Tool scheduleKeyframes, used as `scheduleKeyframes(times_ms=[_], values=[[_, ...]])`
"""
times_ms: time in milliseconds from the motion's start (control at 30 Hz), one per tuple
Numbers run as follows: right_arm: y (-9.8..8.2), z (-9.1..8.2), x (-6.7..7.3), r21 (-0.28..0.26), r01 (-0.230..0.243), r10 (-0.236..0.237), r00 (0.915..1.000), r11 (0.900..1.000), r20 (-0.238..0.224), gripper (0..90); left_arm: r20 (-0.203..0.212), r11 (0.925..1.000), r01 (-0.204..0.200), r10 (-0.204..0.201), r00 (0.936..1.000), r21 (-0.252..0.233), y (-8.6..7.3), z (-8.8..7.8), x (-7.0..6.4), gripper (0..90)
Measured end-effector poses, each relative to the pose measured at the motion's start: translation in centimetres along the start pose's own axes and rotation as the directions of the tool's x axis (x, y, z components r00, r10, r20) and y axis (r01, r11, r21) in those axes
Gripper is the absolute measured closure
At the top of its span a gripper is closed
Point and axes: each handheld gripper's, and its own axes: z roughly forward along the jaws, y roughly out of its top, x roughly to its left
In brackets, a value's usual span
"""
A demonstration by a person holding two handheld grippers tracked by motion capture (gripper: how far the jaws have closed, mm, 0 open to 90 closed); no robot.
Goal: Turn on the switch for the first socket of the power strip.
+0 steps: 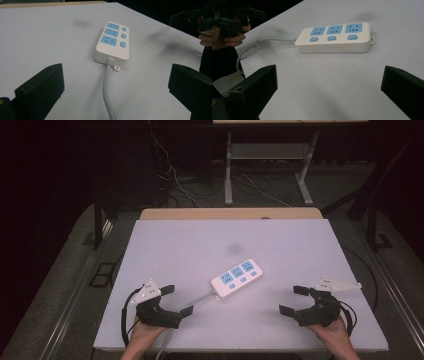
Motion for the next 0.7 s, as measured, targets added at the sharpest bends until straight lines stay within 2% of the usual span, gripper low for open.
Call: scheduleKeyframes(times_ms=[700], values=[[-0.15,-0.22,-0.11,0.011,-0.010,0.010,0.9999,1.000,0.004,0.2,0.006,1.0000,0.002,-0.002,1.0000,-0.005,0.05,-0.47,0.03,0.0]])
